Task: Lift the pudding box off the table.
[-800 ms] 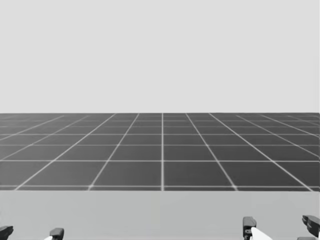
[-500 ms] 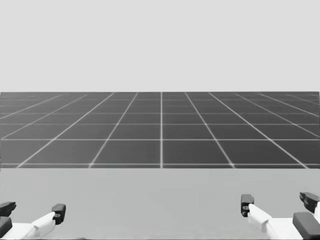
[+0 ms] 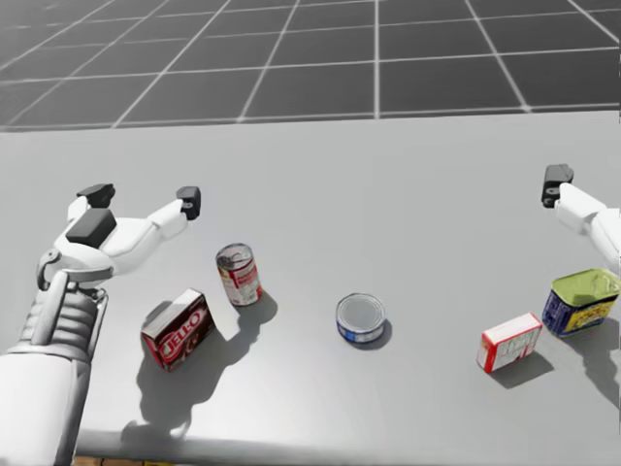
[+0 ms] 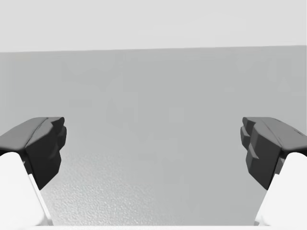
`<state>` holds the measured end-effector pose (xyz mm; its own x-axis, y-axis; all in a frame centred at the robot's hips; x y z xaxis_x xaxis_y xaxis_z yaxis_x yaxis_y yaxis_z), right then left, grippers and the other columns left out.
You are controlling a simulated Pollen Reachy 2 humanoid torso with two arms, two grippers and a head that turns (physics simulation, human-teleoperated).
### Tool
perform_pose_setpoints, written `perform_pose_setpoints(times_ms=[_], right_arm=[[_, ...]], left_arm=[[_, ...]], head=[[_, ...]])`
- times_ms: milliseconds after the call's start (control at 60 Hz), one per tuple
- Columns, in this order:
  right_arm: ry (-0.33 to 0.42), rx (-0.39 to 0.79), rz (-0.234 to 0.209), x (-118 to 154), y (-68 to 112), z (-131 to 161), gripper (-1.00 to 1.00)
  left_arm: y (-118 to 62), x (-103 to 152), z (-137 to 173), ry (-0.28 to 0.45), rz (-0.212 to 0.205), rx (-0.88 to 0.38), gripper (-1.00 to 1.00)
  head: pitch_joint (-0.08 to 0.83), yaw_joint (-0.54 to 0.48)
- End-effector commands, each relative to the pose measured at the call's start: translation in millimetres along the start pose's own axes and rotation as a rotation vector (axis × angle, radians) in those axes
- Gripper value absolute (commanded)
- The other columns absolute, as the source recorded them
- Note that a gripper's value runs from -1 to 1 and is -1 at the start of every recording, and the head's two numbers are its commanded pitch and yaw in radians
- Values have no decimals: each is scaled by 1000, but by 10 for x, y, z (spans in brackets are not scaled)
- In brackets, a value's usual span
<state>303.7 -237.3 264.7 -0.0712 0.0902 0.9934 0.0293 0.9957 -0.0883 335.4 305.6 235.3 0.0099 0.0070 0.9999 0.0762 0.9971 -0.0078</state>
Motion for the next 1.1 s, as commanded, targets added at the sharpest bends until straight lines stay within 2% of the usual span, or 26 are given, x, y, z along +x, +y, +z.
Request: perform_pose_setpoints(times_ms=[17, 267, 450, 583, 667, 700, 717, 817, 867, 950, 1100], right_arm=[[5, 7, 14, -13, 8, 0, -1000], [29, 35, 29, -52, 70, 5, -1000], [37, 48, 32, -69, 80, -3, -1000], [38, 49, 31, -71, 75, -4, -1000], [37, 50, 31, -68, 71, -2, -1000], [38, 49, 30, -71, 65, -5, -1000], [38, 49, 30, -72, 65, -5, -1000], [41, 49, 30, -74, 67, 0, -1000], [40, 49, 30, -71, 68, 3, -1000], [39, 50, 29, -67, 67, 1, -1000], [30, 35, 14, -46, 64, 10, -1000]], left_arm=[[17, 5, -1, -3, -2, 3, -1000], [30, 18, 0, -5, 1, 4, -1000], [38, 44, 12, -11, 10, 1, -1000], [21, 130, 82, -12, 4, -3, -1000], [37, 252, 179, -5, 42, -17, -1000], [48, 338, 258, 1, 80, -38, -1000], [48, 357, 280, 5, 81, -42, -1000], [43, 501, 529, 46, 51, -97, -1000], [55, 513, 686, 62, -20, -137, -1000], [89, 481, 940, 102, -61, -207, -1000], [205, 341, 1282, 181, -86, -291, -1000]], head=[[611, 226], [723, 382], [757, 433], [754, 434], [751, 433], [747, 430], [747, 430], [751, 427], [753, 427], [757, 431], [764, 444]])
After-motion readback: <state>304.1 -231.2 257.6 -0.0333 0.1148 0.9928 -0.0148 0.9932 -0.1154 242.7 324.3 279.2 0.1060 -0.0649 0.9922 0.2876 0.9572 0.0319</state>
